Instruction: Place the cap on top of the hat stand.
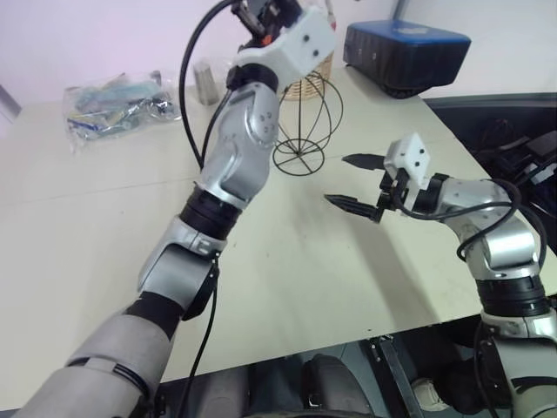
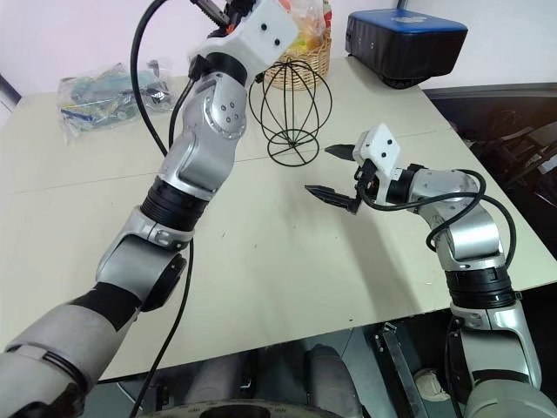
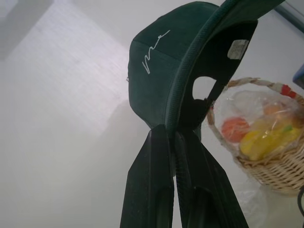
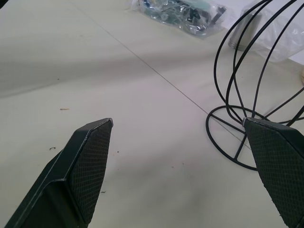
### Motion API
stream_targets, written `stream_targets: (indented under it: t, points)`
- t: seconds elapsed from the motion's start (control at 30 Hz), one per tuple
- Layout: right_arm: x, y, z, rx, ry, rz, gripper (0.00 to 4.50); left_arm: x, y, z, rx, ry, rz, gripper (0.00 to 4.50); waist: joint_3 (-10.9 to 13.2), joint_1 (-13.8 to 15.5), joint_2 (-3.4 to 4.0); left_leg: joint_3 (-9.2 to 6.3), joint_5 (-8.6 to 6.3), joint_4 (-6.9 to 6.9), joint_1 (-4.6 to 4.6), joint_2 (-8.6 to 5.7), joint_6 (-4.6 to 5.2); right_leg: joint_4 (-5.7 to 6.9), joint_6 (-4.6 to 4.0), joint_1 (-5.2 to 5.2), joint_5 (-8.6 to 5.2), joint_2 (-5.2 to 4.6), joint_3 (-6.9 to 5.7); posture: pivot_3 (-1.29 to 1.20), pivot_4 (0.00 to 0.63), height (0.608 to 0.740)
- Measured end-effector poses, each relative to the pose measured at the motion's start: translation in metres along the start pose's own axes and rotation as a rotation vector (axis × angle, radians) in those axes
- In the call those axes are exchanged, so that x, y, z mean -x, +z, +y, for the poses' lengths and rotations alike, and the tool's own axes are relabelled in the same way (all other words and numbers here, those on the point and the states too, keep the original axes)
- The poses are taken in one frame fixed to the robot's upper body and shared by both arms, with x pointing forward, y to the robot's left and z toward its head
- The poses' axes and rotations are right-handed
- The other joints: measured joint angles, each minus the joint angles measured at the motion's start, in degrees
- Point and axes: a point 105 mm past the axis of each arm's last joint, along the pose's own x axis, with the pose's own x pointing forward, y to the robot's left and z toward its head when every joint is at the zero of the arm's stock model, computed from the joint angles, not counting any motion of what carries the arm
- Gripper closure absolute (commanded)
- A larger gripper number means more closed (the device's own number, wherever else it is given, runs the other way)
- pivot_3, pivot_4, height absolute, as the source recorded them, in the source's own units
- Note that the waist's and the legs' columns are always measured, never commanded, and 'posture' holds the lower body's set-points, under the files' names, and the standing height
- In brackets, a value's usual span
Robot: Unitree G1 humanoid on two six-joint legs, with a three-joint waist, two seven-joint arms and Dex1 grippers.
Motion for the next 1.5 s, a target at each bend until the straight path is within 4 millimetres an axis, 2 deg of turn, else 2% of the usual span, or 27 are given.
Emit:
stream_targets:
  t: [0.2, 0.57, 0.83, 1.07, 1.17, 1.27, 1.5]
  points:
    - [-0.004, -0.003, 0.003, -0.012, 0.016, -0.009, 0.00, 0.016, -0.001, -0.002, 0.012, 0.011, 0.012, 4.38, 0.00, 0.04, 0.00, 0.01, 0.00, 0.02, 0.00, 0.00, 0.00, 0.04, 0.00, 0.00, 0.00, -0.01, 0.00, 0.00, 0.150, 0.740]
    - [-0.007, -0.005, 0.005, -0.013, 0.029, 0.003, 0.00, 0.056, 0.006, -0.033, 0.004, -0.139, -0.059, 4.38, 0.00, 0.08, 0.01, 0.02, 0.00, 0.04, 0.00, 0.01, 0.00, 0.08, 0.00, -0.01, 0.00, -0.02, 0.01, 0.00, 0.150, 0.740]
    - [-0.006, -0.009, 0.003, -0.021, 0.028, 0.010, 0.00, 0.058, 0.019, -0.028, -0.017, -0.126, -0.101, 4.38, -0.01, 0.05, 0.01, 0.02, -0.01, 0.05, 0.00, 0.01, 0.03, 0.09, 0.00, 0.00, 0.00, -0.01, 0.02, 0.00, 0.150, 0.740]
    - [-0.003, -0.015, -0.001, -0.023, 0.020, 0.031, 0.00, 0.057, 0.020, -0.029, -0.038, -0.098, -0.083, 4.38, 0.00, 0.11, 0.01, 0.02, -0.02, 0.05, 0.00, 0.01, 0.05, 0.09, 0.00, 0.00, 0.00, -0.02, 0.01, 0.00, 0.150, 0.740]
    - [0.005, -0.022, -0.003, -0.027, 0.002, 0.062, 0.00, 0.057, 0.019, -0.027, -0.056, -0.082, -0.074, 4.38, 0.00, 0.12, 0.01, 0.02, -0.03, 0.04, 0.00, 0.01, 0.07, 0.09, 0.00, 0.00, 0.00, -0.02, 0.02, 0.00, 0.150, 0.740]
    - [0.011, -0.028, -0.003, -0.045, -0.013, 0.081, 0.00, 0.060, 0.014, -0.027, -0.067, -0.089, -0.051, 4.38, -0.01, -0.05, 0.01, 0.03, -0.03, 0.04, 0.01, 0.02, 0.06, 0.10, 0.00, 0.00, 0.00, 0.00, 0.04, 0.00, 0.150, 0.740]
    - [0.010, -0.028, -0.004, -0.046, -0.010, 0.082, 0.00, 0.066, -0.003, -0.031, -0.100, -0.145, 0.034, 4.38, -0.01, -0.01, 0.01, 0.04, -0.03, 0.05, 0.02, 0.03, 0.06, 0.12, 0.00, 0.00, 0.00, 0.02, 0.04, 0.00, 0.150, 0.740]
